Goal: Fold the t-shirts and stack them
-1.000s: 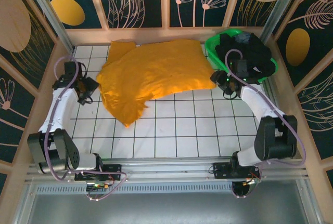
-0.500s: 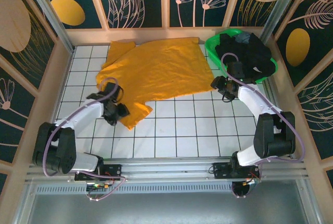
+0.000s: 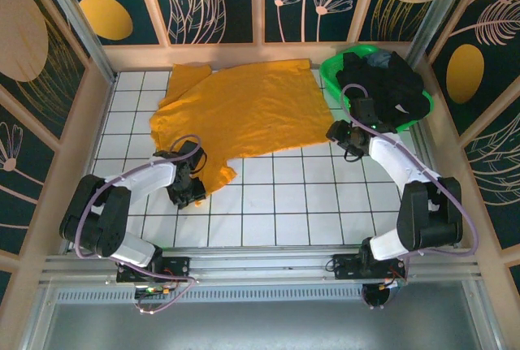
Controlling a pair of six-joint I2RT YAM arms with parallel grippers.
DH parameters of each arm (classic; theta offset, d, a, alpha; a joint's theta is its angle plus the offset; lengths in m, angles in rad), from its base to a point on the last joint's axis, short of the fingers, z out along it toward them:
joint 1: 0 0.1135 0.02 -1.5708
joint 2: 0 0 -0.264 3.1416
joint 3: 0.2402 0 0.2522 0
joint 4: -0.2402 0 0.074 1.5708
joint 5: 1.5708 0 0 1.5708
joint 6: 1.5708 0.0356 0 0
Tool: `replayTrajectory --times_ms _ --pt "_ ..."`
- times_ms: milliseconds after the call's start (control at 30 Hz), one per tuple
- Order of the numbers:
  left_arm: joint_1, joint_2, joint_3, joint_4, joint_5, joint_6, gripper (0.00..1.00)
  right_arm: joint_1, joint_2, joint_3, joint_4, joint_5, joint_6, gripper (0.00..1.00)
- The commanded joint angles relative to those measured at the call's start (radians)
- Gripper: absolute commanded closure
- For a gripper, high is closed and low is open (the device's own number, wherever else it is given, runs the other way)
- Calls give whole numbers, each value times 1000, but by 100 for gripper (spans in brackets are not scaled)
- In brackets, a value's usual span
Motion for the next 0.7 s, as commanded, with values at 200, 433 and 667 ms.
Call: replayTrajectory --times_ms 200,433,667 --pt "-14 -143 -127 -33 -187 -69 100 4 -21 -56 -23 89 12 44" --pt "24 -320 -59 -162 -309 -221 100 5 59 -62 -22 98 40 45" --pt "59 -298 4 -175 -308 -223 100 42 195 -2 -31 77 -18 45"
